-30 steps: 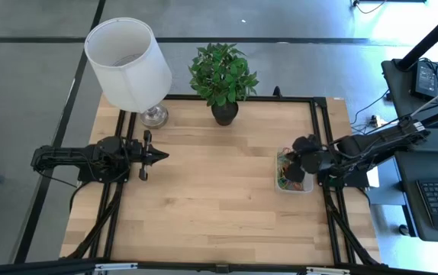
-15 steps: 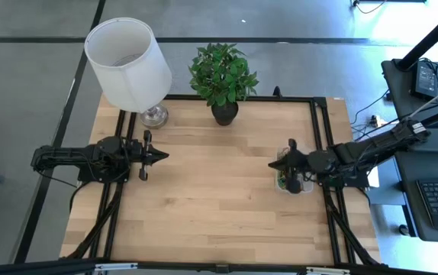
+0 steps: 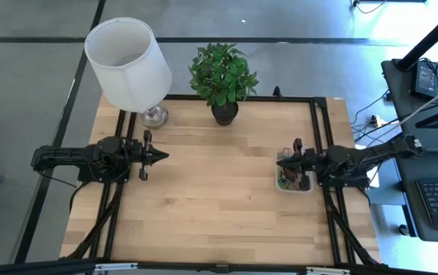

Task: Pick and place rubber bands into bin
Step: Return to Home Position

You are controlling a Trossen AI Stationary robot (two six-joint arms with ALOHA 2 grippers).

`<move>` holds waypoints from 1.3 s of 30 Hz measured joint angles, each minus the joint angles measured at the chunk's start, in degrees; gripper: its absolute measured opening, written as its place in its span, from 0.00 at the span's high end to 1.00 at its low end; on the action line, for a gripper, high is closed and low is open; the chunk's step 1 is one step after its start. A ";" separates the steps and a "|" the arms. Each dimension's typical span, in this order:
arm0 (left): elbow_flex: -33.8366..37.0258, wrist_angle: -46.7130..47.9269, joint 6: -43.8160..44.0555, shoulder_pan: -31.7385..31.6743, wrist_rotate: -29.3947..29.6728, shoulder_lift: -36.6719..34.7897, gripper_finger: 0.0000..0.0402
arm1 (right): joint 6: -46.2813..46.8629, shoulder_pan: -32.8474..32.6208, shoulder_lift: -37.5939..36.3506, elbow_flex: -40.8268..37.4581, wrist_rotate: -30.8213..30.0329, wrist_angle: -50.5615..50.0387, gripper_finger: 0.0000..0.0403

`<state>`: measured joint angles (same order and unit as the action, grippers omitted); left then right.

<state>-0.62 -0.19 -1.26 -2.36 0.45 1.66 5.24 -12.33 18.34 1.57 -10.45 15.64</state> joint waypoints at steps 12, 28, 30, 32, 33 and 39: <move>-0.01 0.00 0.00 0.01 0.00 0.01 0.98 | -5.66 4.60 -18.29 -1.19 0.01 -4.77 1.00; -0.01 0.00 0.01 0.01 0.00 0.01 0.98 | -3.08 12.88 -18.24 -1.16 13.27 -12.98 1.00; -0.01 0.00 0.00 0.00 0.00 0.01 0.98 | -3.98 12.91 -18.26 -1.16 13.30 -13.43 1.00; -0.01 0.00 0.00 -0.01 0.00 -0.01 0.98 | -4.00 12.91 -18.23 -1.16 13.16 -14.27 1.00; -0.01 0.00 0.00 -0.02 0.00 -0.01 0.98 | -3.92 12.91 -18.18 -1.16 13.15 -14.27 1.00; -0.01 0.00 0.00 0.00 0.00 0.00 0.98 | -4.00 12.91 -18.13 -1.16 13.13 -14.25 0.99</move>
<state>-0.62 -0.19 -1.26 -2.36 0.45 1.66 1.25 0.58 0.21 0.40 2.68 1.39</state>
